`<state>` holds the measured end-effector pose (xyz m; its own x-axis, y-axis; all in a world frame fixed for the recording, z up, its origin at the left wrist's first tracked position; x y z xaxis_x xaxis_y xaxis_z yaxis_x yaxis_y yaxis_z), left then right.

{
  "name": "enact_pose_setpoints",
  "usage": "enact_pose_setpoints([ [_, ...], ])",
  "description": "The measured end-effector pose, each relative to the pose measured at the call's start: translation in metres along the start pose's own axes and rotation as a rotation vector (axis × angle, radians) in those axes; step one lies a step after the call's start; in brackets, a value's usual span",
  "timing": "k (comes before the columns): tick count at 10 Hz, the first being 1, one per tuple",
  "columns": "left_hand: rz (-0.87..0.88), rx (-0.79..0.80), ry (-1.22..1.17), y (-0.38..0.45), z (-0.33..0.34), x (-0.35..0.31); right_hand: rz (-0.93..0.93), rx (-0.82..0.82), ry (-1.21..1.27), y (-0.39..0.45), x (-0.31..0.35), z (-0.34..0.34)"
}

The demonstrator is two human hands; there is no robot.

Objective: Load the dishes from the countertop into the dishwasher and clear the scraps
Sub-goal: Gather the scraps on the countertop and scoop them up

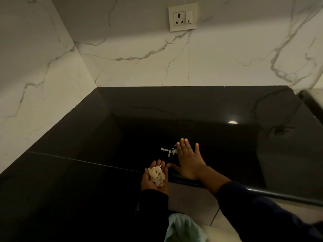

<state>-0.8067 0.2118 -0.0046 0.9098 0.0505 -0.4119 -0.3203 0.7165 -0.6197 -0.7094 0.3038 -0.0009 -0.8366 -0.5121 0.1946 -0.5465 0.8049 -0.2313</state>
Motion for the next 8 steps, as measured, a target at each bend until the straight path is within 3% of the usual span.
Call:
enact_pose_setpoints([
  [1, 0.024, -0.029, -0.036, 0.003, -0.009, -0.001, -0.120, 0.024, 0.012, 0.008, 0.019, 0.003],
  [2, 0.013, -0.063, -0.092, 0.006, -0.021, -0.001, -0.182, -0.001, 0.200, 0.009, 0.016, -0.010],
  [3, -0.008, -0.112, -0.140, 0.005, -0.038, 0.007, -0.141, -0.058, 0.269, 0.022, -0.007, -0.030],
  [5, 0.063, -0.132, -0.213, 0.006, -0.055, 0.027, -0.247, 0.056, 0.162, 0.058, 0.017, -0.021],
  [8, 0.110, -0.198, -0.352, 0.036, -0.096, 0.041, -0.433, 0.083, 0.065, 0.049, 0.044, -0.009],
])
Point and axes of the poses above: each hand's wrist, its own y-axis towards the middle knuckle, its own z-axis out of the palm, x = y × z, the point moved 6 cm from there along y, towards the middle knuckle, and after that the axes turned 3 degrees about -z, right-handed, at the moved point
